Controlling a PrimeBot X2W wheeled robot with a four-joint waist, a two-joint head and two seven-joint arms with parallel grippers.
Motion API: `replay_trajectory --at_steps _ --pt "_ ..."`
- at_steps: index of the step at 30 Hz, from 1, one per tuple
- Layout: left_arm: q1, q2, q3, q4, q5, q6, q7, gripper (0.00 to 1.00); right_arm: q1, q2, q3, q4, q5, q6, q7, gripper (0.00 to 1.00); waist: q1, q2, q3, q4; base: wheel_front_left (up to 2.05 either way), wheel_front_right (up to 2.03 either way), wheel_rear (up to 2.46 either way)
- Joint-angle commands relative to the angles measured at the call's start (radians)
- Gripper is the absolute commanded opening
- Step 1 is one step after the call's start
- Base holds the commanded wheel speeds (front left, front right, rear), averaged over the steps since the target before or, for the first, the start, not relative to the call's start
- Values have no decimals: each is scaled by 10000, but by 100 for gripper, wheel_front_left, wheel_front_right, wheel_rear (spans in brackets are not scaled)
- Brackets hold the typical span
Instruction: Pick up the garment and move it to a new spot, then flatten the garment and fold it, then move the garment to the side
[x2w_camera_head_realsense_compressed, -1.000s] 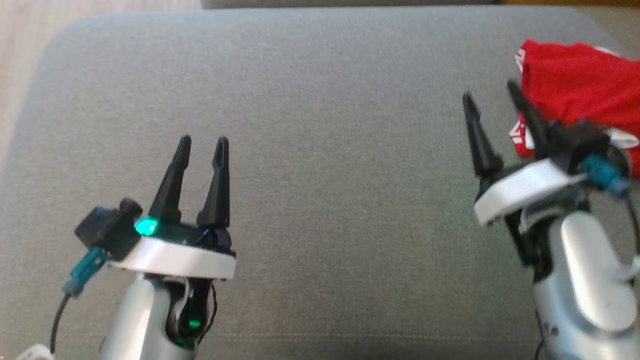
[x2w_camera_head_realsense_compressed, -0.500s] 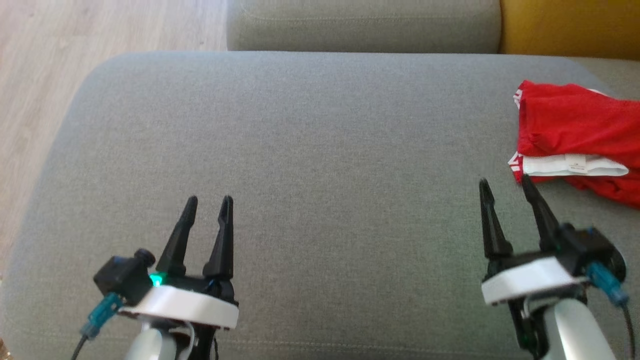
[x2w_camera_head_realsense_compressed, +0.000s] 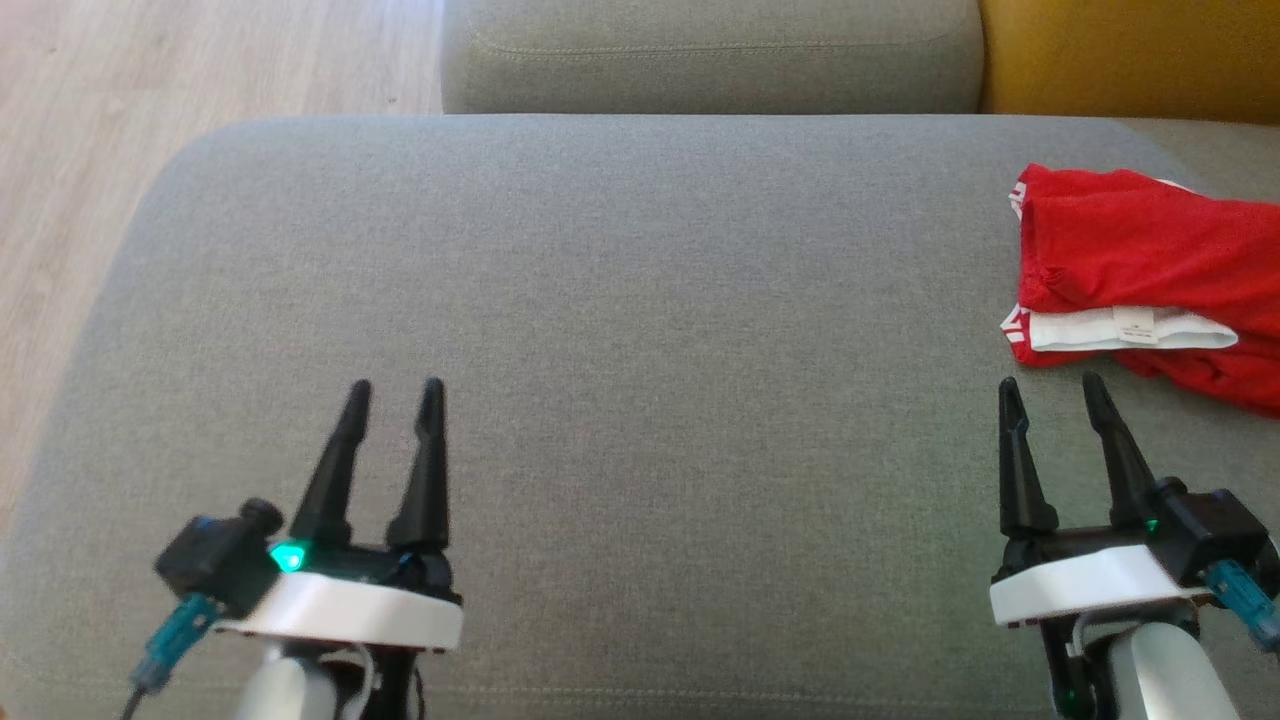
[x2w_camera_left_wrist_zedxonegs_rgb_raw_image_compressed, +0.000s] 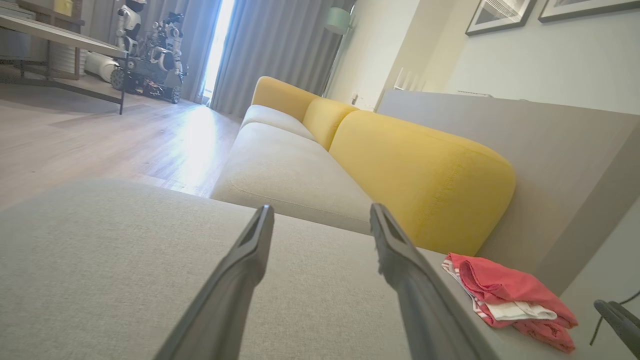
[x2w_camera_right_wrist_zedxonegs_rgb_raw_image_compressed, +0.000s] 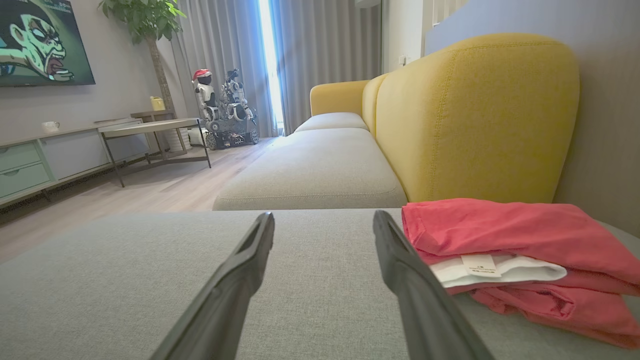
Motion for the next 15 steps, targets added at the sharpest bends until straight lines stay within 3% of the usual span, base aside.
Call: replay_trajectory --at_steps 1,15 --pt "-197 34 539 -487 -136 102 -53 100 -339 -37 140 -326 37 -9 -189 100 1 0 43 -29 0 0 0" --pt "-90 34 480 -399 -132 -56 -53 100 -386 -36 111 -250 -1 -9 -258 100 1 0 17 -36 0 0 0"
